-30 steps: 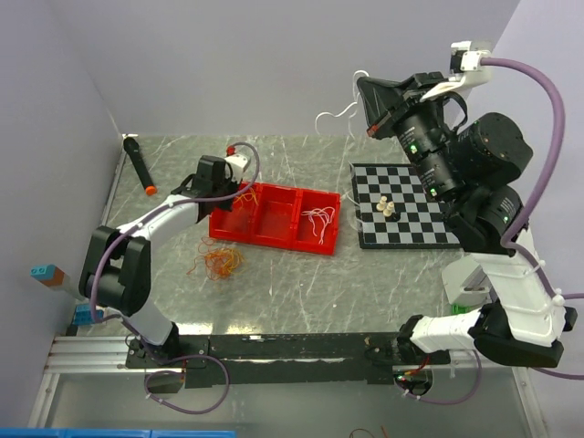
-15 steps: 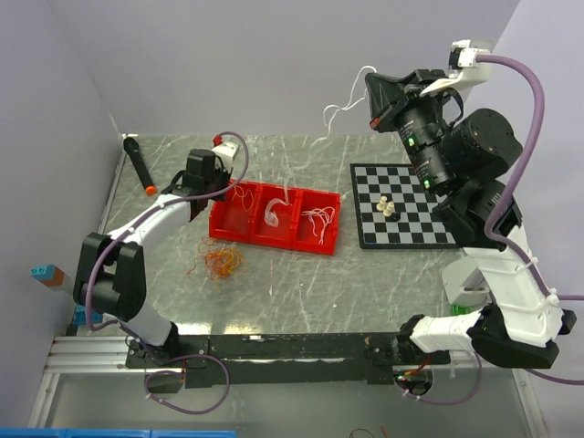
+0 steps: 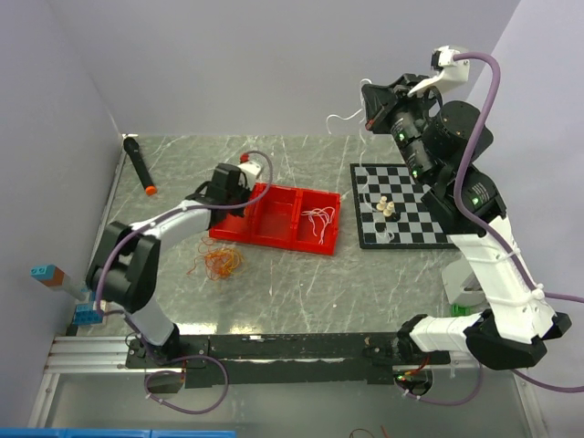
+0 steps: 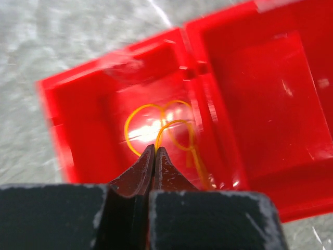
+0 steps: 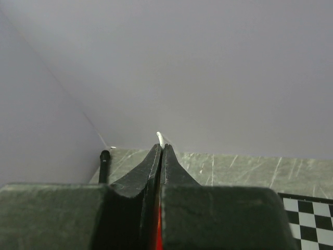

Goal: Untangle the cables

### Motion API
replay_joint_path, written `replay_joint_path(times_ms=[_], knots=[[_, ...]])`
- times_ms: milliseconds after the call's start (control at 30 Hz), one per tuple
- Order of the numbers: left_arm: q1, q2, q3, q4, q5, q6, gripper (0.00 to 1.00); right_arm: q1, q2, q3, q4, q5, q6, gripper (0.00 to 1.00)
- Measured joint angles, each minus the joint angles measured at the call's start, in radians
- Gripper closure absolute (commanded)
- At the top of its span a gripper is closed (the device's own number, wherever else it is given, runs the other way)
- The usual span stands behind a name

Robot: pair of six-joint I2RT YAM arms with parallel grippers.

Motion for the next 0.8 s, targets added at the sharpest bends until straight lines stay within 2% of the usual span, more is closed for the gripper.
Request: replay_joint_path(times_ms=[167, 233, 367, 400, 433, 467, 633, 800], knots=[[-0.025, 0.130, 0.017, 0.022, -0.023, 0.000, 0.99, -0.018, 0.000, -0.004, -0.013, -0.021, 0.014, 1.00], [-0.024, 0.169, 0.017, 0.022, -0.032, 0.000, 0.95, -0.019, 0.000, 0.004, -0.017, -0.026, 0.013, 1.00], [-0.018, 0.167, 0.017, 0.021, -0.030, -0.003, 0.70, -0.022, 0.000, 0.023, -0.020, -0.029, 0.012, 1.00], [-0.018, 0.158, 0.017, 0.020, -0.025, -0.002, 0.62, -0.023, 0.000, 0.028, -0.020, -0.030, 0.012, 1.00], [-0.018, 0.144, 0.017, 0.014, -0.017, -0.005, 0.46, -0.023, 0.000, 0.034, -0.020, -0.033, 0.012, 1.00], [-0.018, 0.128, 0.017, 0.008, -0.008, -0.005, 0.37, -0.023, 0.000, 0.037, -0.019, -0.034, 0.012, 1.00], [-0.013, -0.012, 0.018, -0.038, 0.051, -0.020, 0.02, -0.025, 0.002, 0.039, -0.019, -0.047, 0.014, 1.00], [-0.010, -0.127, 0.058, -0.095, 0.132, -0.018, 0.03, -0.027, 0.002, 0.003, -0.003, -0.051, 0.017, 1.00]])
